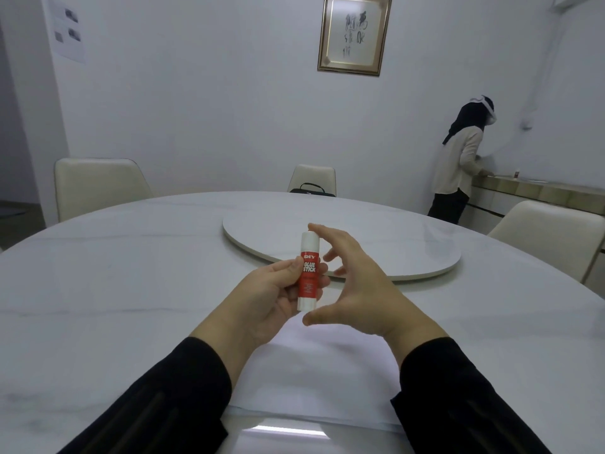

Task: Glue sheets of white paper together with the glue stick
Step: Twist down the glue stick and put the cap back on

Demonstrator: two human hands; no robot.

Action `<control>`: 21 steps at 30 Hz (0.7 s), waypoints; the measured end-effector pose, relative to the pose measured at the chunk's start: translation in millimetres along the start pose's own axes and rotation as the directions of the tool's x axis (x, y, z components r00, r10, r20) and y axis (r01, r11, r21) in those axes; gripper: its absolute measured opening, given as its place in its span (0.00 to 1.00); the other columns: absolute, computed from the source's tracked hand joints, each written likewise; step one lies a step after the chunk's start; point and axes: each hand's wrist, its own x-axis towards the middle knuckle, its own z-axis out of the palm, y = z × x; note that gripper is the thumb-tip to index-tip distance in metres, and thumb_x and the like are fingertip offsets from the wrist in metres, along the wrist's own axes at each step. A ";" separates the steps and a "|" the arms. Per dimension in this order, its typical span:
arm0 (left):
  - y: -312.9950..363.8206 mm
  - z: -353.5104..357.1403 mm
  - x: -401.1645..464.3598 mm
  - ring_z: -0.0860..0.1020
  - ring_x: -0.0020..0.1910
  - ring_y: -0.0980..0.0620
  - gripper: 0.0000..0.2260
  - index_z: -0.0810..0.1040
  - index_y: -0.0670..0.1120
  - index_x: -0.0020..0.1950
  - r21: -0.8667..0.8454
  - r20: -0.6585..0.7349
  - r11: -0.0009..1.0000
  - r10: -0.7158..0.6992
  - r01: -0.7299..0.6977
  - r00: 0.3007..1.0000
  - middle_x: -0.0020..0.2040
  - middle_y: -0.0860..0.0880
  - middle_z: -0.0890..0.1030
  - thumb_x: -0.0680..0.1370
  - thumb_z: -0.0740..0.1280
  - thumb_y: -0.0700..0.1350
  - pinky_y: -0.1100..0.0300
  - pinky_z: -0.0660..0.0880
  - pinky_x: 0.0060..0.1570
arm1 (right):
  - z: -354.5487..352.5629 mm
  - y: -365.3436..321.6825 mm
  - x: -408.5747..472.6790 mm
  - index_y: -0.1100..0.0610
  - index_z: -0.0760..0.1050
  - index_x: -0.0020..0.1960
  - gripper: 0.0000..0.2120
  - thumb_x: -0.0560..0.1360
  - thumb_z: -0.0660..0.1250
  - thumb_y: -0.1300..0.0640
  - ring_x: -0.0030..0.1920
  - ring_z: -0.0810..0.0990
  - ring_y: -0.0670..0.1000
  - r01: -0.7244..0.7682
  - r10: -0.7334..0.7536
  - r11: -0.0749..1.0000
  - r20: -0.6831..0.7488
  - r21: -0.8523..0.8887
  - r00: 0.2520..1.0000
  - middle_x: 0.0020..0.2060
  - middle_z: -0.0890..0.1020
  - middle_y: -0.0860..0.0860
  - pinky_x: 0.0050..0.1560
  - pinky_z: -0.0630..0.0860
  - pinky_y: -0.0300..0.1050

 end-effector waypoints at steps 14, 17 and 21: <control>-6.7 -2.0 1.4 0.84 0.43 0.47 0.11 0.79 0.35 0.53 0.008 0.001 1.000 -0.020 0.020 1.000 0.45 0.42 0.85 0.76 0.63 0.41 0.57 0.80 0.39 | 5.2 2.0 -4.3 0.42 0.65 0.63 0.45 0.51 0.79 0.60 0.46 0.69 0.42 0.045 -0.043 0.999 -0.119 0.016 0.992 0.55 0.71 0.39 0.47 0.69 0.27; -7.9 -1.7 2.4 0.84 0.43 0.48 0.11 0.79 0.35 0.53 0.018 -0.001 1.000 -0.014 0.014 1.000 0.45 0.43 0.85 0.78 0.62 0.40 0.57 0.80 0.38 | 6.2 3.5 -3.9 0.44 0.66 0.64 0.44 0.52 0.79 0.61 0.46 0.69 0.41 0.043 -0.041 0.999 -0.122 0.012 0.992 0.55 0.71 0.39 0.47 0.70 0.28; -9.9 -0.6 5.0 0.84 0.43 0.49 0.12 0.78 0.36 0.55 0.009 -0.017 1.000 -0.001 0.001 1.000 0.46 0.42 0.85 0.79 0.61 0.41 0.58 0.80 0.39 | 8.2 7.4 -2.4 0.43 0.64 0.67 0.46 0.54 0.79 0.60 0.50 0.69 0.41 0.019 -0.018 1.000 -0.100 0.005 0.995 0.58 0.69 0.39 0.50 0.69 0.29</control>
